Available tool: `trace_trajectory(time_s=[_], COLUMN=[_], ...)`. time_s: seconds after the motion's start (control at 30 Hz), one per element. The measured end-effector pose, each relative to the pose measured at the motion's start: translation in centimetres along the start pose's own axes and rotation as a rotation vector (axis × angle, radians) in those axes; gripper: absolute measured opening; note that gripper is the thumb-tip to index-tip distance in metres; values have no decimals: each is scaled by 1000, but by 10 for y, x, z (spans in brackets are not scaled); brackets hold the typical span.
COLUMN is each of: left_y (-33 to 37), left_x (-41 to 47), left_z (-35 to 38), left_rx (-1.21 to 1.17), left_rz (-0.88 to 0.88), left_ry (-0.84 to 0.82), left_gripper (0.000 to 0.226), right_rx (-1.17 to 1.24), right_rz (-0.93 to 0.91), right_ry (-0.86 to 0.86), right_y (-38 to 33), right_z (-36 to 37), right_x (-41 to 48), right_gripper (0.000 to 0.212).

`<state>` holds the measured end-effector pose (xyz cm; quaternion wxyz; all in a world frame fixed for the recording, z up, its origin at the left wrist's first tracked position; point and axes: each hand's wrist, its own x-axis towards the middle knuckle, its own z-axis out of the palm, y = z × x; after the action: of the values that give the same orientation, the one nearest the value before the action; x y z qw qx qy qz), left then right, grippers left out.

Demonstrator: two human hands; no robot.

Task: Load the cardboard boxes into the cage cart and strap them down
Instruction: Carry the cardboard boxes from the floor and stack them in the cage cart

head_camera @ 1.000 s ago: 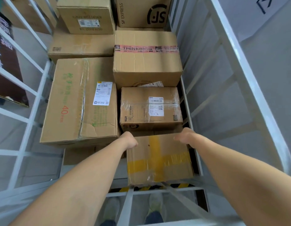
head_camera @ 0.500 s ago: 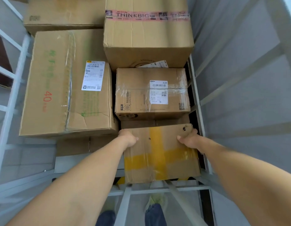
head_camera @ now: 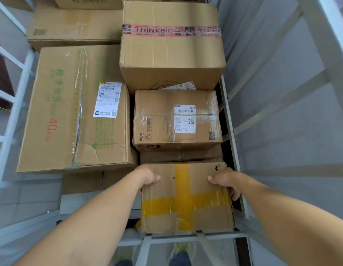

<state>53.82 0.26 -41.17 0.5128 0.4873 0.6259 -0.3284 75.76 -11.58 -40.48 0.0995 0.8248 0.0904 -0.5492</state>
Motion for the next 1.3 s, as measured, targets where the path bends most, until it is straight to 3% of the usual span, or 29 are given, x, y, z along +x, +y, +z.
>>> trace_trajectory(time_s=[0.2,0.37,0.5,0.67,0.8,1.03,1.2,1.3], left_y=[-1,8,12,21,32,67,83,82], left_x=[-12,-63,-109,-180,-226,-233,-192,-167], left_z=[-3,-17,-35,-64,-93,-134,-139,-132], left_rx=[16,96,71,55,-5,-307,-395,-412], left_rz=[30,78,124,217,289,314,301,301], left_ry=[91,161,191,269,378,633,639,571], left_gripper=[71,68,65,61,62,47,46,67], right_rx=[28,-42,48,73,84,292,310,283], right_rz=[-40,-110,-177,-187,-278,-335,-394,-453], right_ry=[44,74,110,139,198,404,431,411], right_y=[-9,-11,-7,-9,-24,-72,-102,-105], right_z=[-4,-17,-36,-63,-90,-125,-131,-123], right_x=[-24,-72,-122,-188,-235,-235,-194,-171], right_gripper=[86,76,64,78,63,100,110,103])
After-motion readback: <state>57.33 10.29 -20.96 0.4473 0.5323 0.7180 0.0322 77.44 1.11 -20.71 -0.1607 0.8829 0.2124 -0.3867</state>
